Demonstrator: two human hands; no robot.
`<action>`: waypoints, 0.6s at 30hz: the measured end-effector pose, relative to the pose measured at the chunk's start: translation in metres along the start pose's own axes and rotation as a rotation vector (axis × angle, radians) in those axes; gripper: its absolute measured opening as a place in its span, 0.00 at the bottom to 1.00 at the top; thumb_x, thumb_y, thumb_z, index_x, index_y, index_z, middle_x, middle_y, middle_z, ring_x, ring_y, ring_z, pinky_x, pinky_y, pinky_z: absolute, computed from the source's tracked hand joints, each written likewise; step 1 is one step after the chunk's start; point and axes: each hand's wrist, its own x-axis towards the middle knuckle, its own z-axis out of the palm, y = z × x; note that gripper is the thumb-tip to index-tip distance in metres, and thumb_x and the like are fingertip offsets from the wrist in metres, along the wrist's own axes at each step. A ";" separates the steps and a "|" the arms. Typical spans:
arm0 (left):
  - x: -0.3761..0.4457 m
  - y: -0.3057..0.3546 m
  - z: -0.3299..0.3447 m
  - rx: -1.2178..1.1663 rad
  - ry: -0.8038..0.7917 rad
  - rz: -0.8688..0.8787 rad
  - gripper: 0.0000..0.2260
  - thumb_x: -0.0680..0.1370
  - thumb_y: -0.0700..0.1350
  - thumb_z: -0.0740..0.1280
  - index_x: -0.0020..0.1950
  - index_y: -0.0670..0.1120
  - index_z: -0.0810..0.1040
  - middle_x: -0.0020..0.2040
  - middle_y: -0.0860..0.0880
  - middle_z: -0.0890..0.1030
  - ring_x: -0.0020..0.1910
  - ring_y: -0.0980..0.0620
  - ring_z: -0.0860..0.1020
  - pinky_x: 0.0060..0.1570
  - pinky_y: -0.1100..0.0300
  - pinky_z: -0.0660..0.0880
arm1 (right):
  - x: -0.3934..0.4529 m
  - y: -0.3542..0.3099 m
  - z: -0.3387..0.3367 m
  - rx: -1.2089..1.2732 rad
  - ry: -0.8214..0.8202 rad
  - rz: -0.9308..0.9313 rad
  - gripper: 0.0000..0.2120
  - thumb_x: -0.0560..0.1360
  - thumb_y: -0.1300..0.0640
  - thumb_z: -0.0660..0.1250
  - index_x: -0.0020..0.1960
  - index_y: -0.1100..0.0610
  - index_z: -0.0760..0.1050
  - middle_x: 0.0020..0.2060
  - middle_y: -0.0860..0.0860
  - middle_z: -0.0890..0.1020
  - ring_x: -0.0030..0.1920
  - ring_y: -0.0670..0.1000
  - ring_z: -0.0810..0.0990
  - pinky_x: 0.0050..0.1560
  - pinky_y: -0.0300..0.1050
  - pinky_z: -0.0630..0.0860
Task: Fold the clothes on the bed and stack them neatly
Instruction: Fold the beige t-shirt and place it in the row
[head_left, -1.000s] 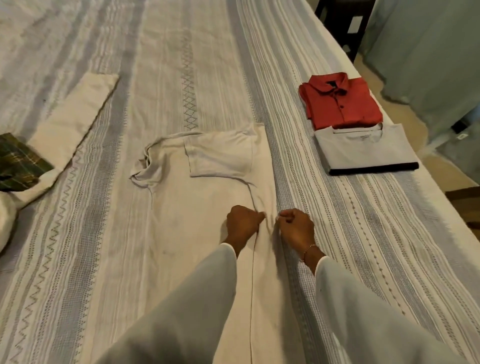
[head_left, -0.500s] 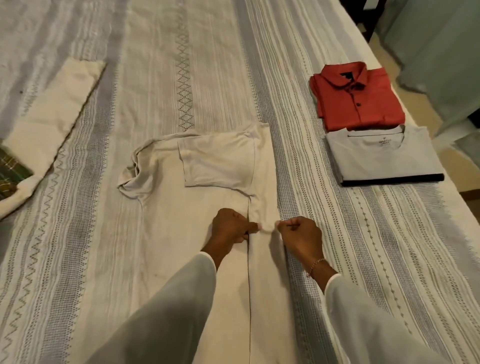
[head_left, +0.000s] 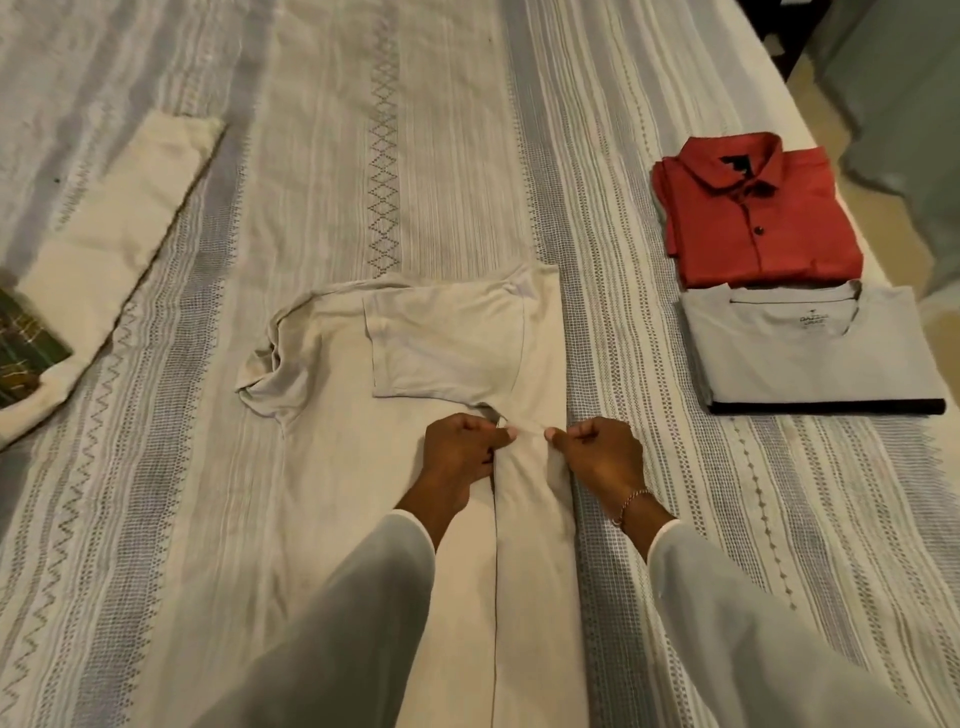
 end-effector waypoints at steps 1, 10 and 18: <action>0.001 0.003 0.002 -0.028 -0.011 -0.007 0.11 0.69 0.35 0.79 0.47 0.38 0.82 0.47 0.40 0.86 0.45 0.43 0.86 0.46 0.54 0.83 | 0.001 -0.003 0.000 -0.012 -0.002 0.000 0.15 0.69 0.46 0.79 0.39 0.56 0.80 0.34 0.47 0.83 0.38 0.48 0.81 0.44 0.44 0.76; 0.020 0.023 0.008 -0.401 -0.069 -0.129 0.11 0.76 0.38 0.74 0.57 0.42 0.81 0.55 0.43 0.85 0.51 0.48 0.84 0.52 0.55 0.80 | 0.030 -0.025 0.005 0.017 -0.008 0.012 0.13 0.72 0.50 0.78 0.33 0.56 0.81 0.33 0.48 0.84 0.39 0.51 0.83 0.48 0.46 0.79; 0.042 0.035 -0.025 -0.699 -0.039 0.050 0.08 0.80 0.33 0.64 0.56 0.44 0.76 0.56 0.43 0.81 0.53 0.47 0.81 0.48 0.58 0.80 | 0.020 -0.023 0.020 -0.187 0.213 -0.193 0.09 0.76 0.50 0.72 0.50 0.51 0.73 0.46 0.48 0.81 0.49 0.53 0.80 0.47 0.52 0.78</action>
